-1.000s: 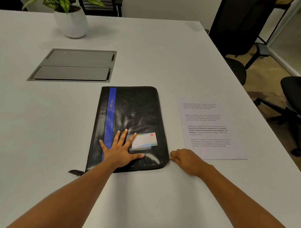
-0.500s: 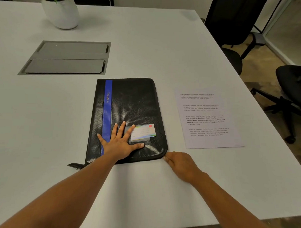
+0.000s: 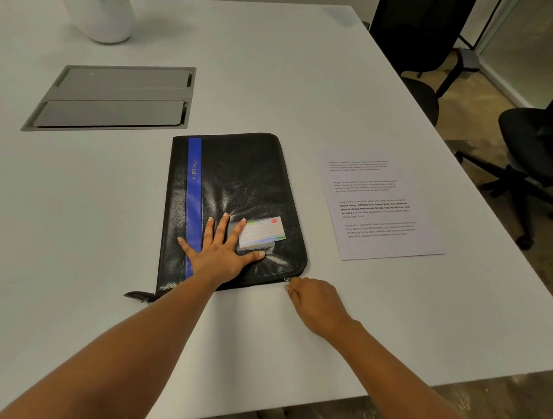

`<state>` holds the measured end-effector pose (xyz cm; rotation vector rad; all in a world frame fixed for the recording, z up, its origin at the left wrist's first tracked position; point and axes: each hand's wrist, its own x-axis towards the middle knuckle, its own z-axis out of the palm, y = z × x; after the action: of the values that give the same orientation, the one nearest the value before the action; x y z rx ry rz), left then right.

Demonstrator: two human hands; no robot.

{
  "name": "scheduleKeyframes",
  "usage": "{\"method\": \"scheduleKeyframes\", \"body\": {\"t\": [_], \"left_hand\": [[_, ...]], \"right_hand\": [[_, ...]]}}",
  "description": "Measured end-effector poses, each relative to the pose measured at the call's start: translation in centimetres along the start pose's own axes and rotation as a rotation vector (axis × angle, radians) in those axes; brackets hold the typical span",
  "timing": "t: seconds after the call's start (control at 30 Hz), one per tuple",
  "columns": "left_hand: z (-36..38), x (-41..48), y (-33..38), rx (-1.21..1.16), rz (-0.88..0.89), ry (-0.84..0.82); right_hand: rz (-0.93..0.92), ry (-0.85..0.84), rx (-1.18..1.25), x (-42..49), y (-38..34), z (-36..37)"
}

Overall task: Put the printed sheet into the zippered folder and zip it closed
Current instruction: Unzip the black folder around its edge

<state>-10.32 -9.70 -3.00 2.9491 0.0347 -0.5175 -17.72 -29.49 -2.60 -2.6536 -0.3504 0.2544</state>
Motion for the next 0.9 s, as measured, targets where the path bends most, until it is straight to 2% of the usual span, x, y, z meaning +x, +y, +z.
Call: {"method": "scheduleKeyframes", "body": {"t": [0.3, 0.37, 0.43, 0.47, 0.5, 0.63, 0.7, 0.77, 0.9], "left_hand": [[-0.3, -1.3, 1.3, -0.043, -0.025, 0.013], [-0.4, -2.9, 2.2, -0.189, -0.035, 0.167], [-0.1, -5.1, 3.2, -0.403, 0.037, 0.398], [0.1, -6.4, 3.7, -0.495, 0.063, 0.435], [0.4, -7.5, 4.1, -0.574, 0.058, 0.4], [1.6, -9.4, 6.0, -1.03, -0.203, -0.053], [1.6, -9.2, 6.9, -1.217, -0.306, -0.187], [1.4, -8.5, 7.8, -1.32, -0.355, -0.175], [1.6, -7.7, 8.6, -1.34, -0.4, -0.102]], "right_hand": [[0.028, 0.024, -0.062, -0.1, -0.6, -0.1], [0.061, 0.023, -0.06, -0.1, -1.0, -0.1], [0.094, 0.017, -0.044, -0.3, -1.2, 0.0], [0.107, 0.012, -0.037, -0.4, -1.2, 0.1], [0.12, 0.009, -0.033, -0.5, -1.2, 0.1], [0.165, 0.011, -0.029, -1.1, -1.3, 0.0], [0.186, 0.003, -0.029, -1.1, -1.5, -0.1], [0.202, -0.011, -0.014, -1.1, -1.7, -0.3], [0.187, -0.025, 0.024, -1.5, -2.0, -0.5]]}}
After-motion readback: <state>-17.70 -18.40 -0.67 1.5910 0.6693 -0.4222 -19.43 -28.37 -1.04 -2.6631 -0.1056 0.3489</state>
